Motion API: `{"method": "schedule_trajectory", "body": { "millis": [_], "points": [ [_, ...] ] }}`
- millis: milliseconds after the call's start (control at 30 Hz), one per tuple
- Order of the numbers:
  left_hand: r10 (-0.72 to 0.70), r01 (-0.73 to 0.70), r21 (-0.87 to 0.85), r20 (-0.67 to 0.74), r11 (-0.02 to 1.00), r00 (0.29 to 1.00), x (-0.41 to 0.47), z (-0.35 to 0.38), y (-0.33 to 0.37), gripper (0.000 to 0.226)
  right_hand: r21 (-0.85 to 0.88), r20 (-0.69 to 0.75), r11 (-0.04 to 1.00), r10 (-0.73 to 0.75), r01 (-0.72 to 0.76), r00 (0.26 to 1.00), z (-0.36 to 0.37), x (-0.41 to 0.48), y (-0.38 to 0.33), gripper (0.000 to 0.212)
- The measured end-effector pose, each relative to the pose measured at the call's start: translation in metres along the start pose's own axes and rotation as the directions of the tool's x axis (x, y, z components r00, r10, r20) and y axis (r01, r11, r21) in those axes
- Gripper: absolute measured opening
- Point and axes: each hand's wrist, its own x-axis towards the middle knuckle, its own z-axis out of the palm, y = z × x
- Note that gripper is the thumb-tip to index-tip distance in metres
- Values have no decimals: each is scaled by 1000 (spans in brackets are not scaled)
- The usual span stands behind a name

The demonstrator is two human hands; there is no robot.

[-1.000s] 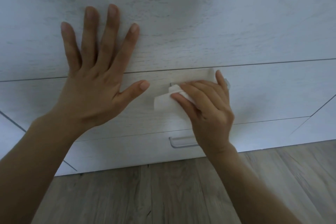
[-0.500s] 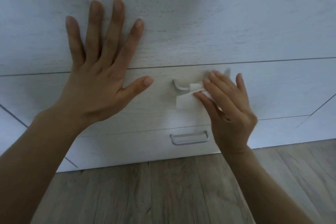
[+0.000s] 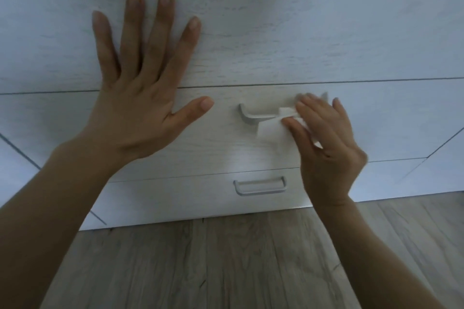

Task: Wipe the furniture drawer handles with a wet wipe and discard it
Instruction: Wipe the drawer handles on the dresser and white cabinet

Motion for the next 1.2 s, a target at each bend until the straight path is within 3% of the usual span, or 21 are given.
{"method": "schedule_trajectory", "body": {
  "millis": [200, 333, 567, 733, 933, 1200],
  "points": [
    [17, -17, -3, -5, 1000, 1000, 0, 0, 0, 76, 63, 19, 996, -67, 66, 998, 25, -3, -27, 18],
    [7, -7, 10, -14, 1000, 1000, 0, 0, 0, 76, -8, 14, 1000, -18, 18, 1000, 3, -2, -5, 20],
    [5, -5, -12, -23, 1000, 1000, -1, 1, -1, 75, 36, 41, 998, -52, 51, 998, 25, 0, -32, 20],
    [1, 0, 8, -32, 1000, 999, -1, 2, -1, 74, -76, -21, 996, 44, -46, 999, -3, -2, -1, 22],
    [-10, 10, -20, -25, 1000, 1000, 0, 1, 0, 75, 23, -36, 999, 49, -48, 998, 24, -3, -31, 21],
    [-12, 12, 6, -18, 1000, 1000, 0, 2, 1, 76, 23, -34, 991, 133, -133, 990, 21, -2, -29, 23]
  ]
}}
